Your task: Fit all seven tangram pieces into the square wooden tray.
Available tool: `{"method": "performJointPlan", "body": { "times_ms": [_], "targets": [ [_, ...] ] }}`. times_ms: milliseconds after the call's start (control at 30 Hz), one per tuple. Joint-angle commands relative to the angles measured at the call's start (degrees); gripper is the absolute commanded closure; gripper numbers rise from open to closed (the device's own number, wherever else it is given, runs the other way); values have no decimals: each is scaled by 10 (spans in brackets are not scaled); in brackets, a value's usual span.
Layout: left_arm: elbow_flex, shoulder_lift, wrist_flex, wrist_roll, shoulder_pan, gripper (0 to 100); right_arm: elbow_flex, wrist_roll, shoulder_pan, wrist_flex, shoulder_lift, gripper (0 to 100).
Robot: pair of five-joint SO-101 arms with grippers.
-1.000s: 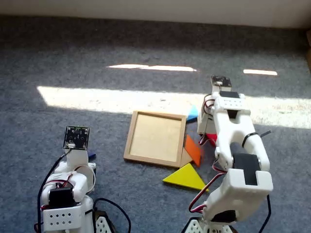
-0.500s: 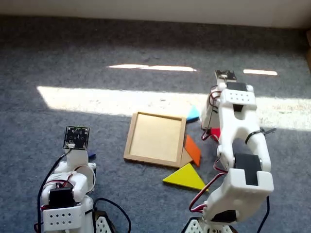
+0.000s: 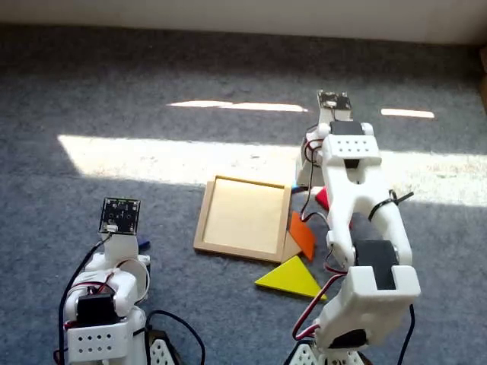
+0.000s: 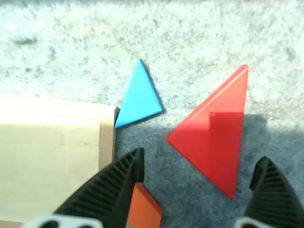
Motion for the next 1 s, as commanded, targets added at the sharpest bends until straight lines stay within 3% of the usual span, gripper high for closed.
{"method": "performJointPlan", "body": {
  "times_ms": [0, 200, 467, 967],
  "targets": [
    [11, -23, 4, -4, -7, 957, -25, -5, 9, -14, -5, 640],
    [11, -23, 4, -4, -7, 957, -27, -41, 16, -14, 15, 526],
    [11, -23, 4, -4, -7, 957, -73, -41, 38, -13, 133, 526],
    [11, -23, 4, -4, -7, 957, -109, -45, 39, 1, 155, 526]
  ]
}}
